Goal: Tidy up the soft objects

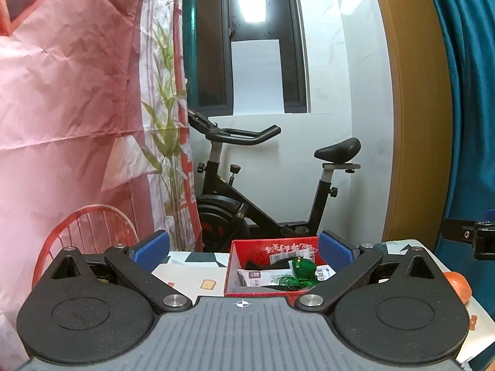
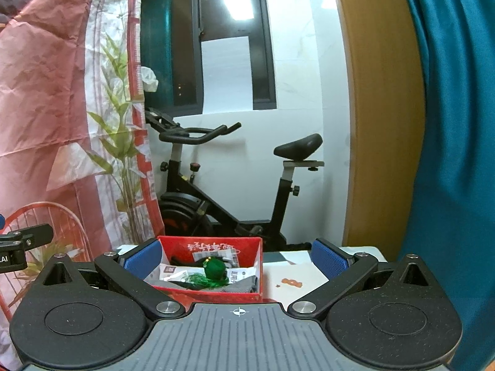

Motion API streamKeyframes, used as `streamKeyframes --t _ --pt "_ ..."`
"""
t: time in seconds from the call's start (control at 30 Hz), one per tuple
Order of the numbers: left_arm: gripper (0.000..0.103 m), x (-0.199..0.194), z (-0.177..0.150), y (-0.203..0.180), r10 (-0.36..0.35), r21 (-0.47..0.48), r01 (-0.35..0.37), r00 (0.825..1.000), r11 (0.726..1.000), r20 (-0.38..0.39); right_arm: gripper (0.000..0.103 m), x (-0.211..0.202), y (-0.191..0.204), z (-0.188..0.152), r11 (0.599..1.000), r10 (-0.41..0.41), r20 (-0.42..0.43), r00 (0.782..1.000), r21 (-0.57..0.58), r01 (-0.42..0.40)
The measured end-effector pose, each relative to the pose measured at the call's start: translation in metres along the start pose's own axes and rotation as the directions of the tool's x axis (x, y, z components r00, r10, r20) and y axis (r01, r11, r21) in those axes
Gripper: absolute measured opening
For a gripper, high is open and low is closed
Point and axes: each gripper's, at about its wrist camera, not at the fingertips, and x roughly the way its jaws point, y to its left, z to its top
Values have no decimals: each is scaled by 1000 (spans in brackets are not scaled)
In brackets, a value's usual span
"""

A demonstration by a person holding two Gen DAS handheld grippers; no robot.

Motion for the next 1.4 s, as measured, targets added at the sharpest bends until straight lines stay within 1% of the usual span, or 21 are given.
streamKeyframes --t 1.4 --pt "103 5 -7 6 -5 -8 4 999 1000 -32 103 2 -10 -7 1000 -10 -16 1000 -4 10"
